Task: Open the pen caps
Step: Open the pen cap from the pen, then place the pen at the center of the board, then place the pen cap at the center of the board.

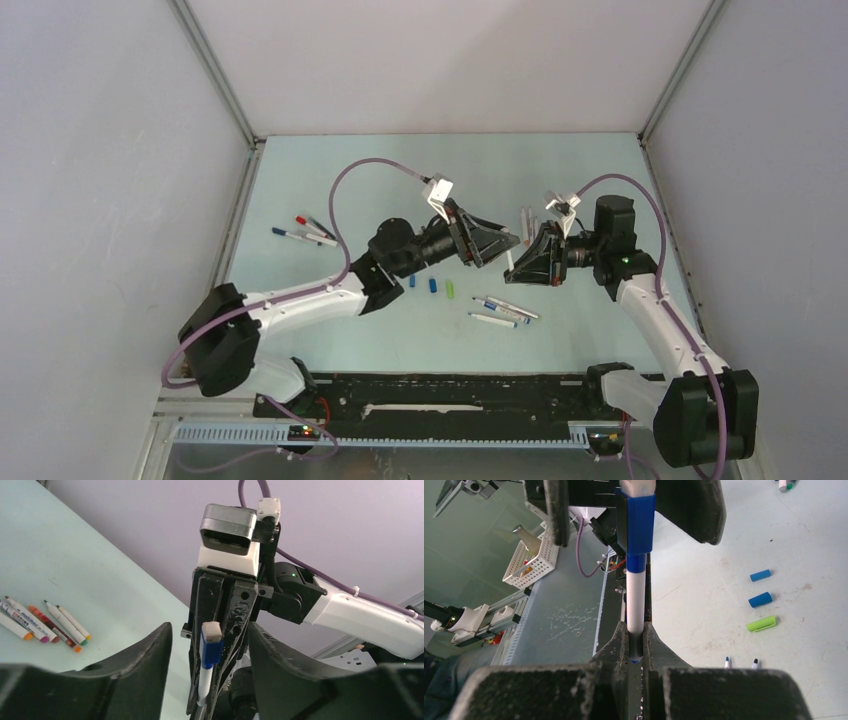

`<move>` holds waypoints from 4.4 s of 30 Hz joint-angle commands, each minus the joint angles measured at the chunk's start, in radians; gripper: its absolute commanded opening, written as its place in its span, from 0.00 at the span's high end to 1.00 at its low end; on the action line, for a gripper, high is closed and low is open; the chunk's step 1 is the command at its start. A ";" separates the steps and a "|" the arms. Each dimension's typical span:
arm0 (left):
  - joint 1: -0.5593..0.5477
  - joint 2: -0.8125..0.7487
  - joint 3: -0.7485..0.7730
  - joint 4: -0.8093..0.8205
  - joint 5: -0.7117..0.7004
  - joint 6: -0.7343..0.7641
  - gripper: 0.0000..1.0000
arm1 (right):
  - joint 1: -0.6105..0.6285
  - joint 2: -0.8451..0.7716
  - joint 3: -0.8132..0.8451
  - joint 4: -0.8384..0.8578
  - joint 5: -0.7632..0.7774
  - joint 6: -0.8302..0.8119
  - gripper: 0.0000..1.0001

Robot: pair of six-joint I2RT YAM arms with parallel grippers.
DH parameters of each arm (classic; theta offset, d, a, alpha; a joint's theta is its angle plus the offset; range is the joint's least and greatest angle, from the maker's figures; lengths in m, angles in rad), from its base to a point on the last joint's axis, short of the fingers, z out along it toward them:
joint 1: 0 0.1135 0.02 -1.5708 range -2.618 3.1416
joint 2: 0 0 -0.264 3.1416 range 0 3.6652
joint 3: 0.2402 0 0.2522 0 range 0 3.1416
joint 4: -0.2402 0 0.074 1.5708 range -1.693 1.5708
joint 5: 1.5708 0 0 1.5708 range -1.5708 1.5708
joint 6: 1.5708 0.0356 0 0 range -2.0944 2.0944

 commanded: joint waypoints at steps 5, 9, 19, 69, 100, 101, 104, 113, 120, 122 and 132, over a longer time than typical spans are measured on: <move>-0.001 0.035 0.098 0.013 0.062 -0.029 0.65 | 0.005 0.005 0.006 0.010 -0.015 -0.010 1.00; -0.001 0.040 0.106 0.011 0.065 -0.028 0.97 | 0.006 0.004 0.006 0.007 -0.014 -0.010 1.00; -0.021 0.063 0.066 0.049 0.047 -0.052 1.00 | -0.038 -0.014 0.006 0.087 -0.023 0.090 0.61; 0.269 -0.326 -0.264 -0.319 -0.031 -0.013 1.00 | 0.081 0.200 0.147 -0.529 0.921 -0.685 0.93; 0.090 0.006 -0.201 -0.293 -0.104 -0.129 1.00 | 0.219 0.527 0.220 -0.585 1.088 -0.655 0.75; 0.088 0.007 -0.201 -0.294 -0.106 -0.131 1.00 | 0.221 0.528 0.220 -0.586 1.088 -0.655 0.74; 0.085 0.012 -0.198 -0.300 -0.118 -0.138 1.00 | 0.222 0.526 0.223 -0.586 1.091 -0.652 0.73; 0.061 0.041 -0.131 -0.483 -0.245 -0.183 1.00 | 0.196 0.454 0.239 -0.615 1.063 -0.656 0.71; 0.037 0.165 0.062 -0.770 -0.344 -0.189 1.00 | 0.132 0.372 0.240 -0.626 0.993 -0.661 0.69; 0.037 0.210 0.104 -0.819 -0.345 -0.187 0.99 | 0.125 0.358 0.240 -0.627 0.988 -0.661 0.69; 0.037 0.398 0.283 -1.007 -0.377 -0.163 0.95 | 0.122 0.317 0.240 -0.629 0.976 -0.662 0.68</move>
